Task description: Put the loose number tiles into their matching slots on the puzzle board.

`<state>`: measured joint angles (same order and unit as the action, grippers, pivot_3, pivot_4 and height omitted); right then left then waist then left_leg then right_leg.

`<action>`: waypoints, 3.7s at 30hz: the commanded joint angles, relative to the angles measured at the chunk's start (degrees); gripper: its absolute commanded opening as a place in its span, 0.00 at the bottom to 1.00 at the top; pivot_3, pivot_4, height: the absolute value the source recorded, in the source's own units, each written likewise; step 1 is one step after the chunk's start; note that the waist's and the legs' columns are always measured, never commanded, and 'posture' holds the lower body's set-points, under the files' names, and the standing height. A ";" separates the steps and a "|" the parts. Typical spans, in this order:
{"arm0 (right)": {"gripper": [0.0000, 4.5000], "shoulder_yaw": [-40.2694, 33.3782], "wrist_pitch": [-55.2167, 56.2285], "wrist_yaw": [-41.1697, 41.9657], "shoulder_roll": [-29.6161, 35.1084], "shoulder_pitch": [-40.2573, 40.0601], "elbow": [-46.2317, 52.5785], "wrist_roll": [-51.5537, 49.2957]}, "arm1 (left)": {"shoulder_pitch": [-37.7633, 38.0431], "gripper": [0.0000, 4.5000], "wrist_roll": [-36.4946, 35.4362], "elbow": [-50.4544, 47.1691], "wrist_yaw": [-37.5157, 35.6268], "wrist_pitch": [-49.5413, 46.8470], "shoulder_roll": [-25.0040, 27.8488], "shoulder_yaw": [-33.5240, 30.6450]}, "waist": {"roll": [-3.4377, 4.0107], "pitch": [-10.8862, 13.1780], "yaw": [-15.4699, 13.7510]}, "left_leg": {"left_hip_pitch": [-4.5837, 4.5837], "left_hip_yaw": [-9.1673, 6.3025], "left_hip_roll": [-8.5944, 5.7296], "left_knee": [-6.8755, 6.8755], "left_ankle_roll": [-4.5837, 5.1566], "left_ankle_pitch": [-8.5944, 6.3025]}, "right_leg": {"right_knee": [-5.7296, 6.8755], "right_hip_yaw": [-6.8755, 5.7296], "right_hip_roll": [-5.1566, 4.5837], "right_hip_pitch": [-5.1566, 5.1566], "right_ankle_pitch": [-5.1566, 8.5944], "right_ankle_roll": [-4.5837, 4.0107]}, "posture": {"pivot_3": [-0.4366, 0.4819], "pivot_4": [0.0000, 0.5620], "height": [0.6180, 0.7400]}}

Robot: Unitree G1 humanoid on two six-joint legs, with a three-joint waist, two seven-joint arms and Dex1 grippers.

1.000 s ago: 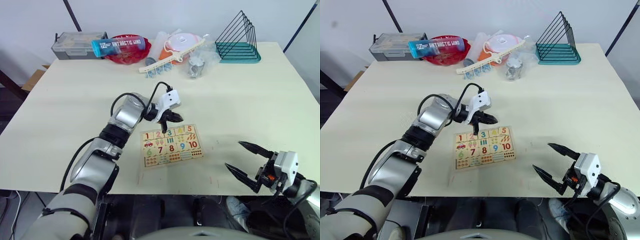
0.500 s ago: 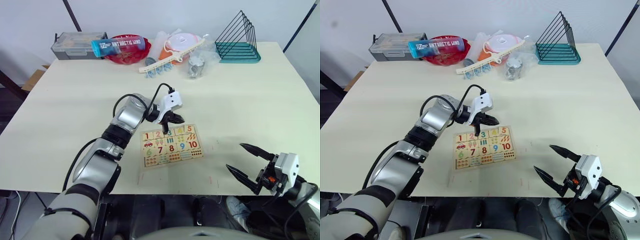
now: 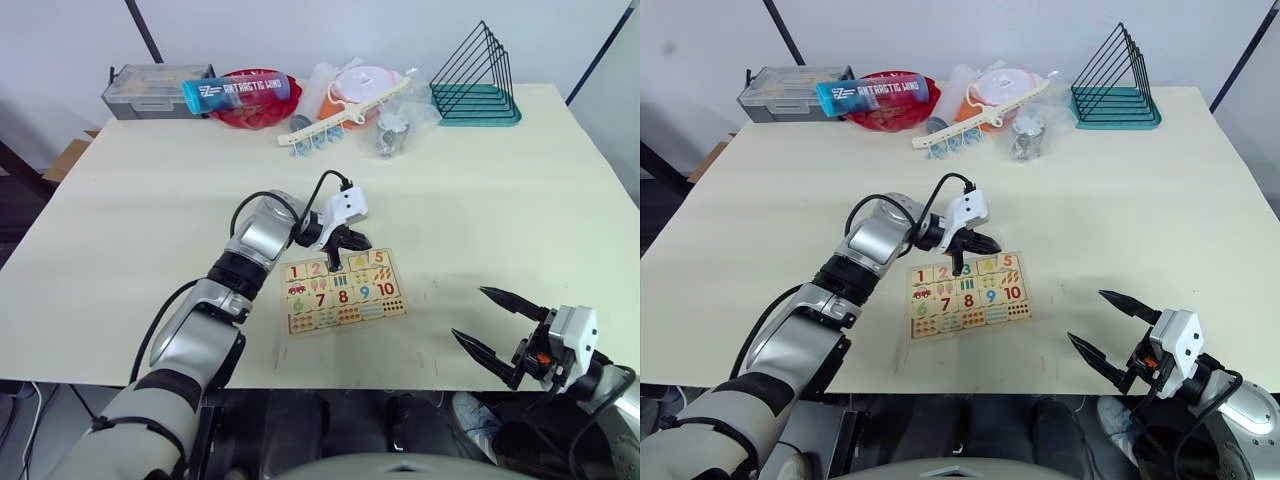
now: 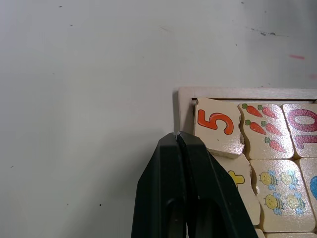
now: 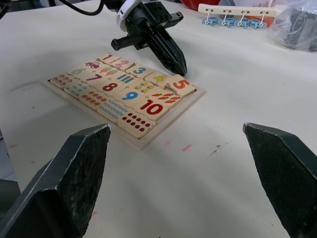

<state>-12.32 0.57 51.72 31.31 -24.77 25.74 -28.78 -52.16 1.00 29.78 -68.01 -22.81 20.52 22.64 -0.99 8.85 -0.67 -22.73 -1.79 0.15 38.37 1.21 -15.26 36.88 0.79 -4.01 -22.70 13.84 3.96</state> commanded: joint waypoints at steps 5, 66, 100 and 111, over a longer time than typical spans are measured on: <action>1.00 -0.92 0.54 -0.05 0.45 -0.25 1.57 -0.09 | 0.20 0.02 0.01 -1.46 -1.19 0.13 -0.07 -0.07 | 0.00 0.00 -0.02 | 0.00 0.00 0.00 0.00 0.00 0.00 | 0.00 0.00 0.00 0.00 0.00 0.00 | 0.48 0.27 1.00; 1.00 0.14 0.49 -0.30 -0.03 0.11 1.58 0.25 | -1.19 0.02 1.78 2.94 1.10 3.65 -2.99 -0.35 | 0.00 0.00 -0.02 | 0.00 0.00 0.00 0.00 0.00 0.00 | 0.00 0.00 0.00 0.00 0.00 0.00 | 0.48 0.27 1.00; 1.00 0.30 0.26 0.24 0.13 0.86 0.84 0.26 | -0.76 0.02 1.45 2.08 -0.63 5.60 -2.68 -0.86 | 0.00 0.00 -0.02 | 0.00 0.00 0.00 0.00 0.00 0.00 | 0.00 0.00 0.00 0.01 0.00 0.00 | 0.48 0.27 1.00; 1.00 0.42 0.19 0.28 0.17 1.34 0.49 0.33 | -0.77 0.02 1.23 1.85 -0.66 6.18 -2.69 -1.17 | 0.00 0.00 -0.02 | 0.00 0.00 0.00 0.00 0.00 0.00 | 0.00 0.00 0.00 0.01 0.00 0.00 | 0.48 0.27 1.00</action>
<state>-11.62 0.36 51.99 31.31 -23.59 25.68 -28.03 -52.95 3.03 33.98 -68.48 -17.53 17.80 22.56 -1.00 8.84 -0.69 -22.73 -1.79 0.15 38.37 1.21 -15.26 36.87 0.79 -4.01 -22.70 13.84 3.96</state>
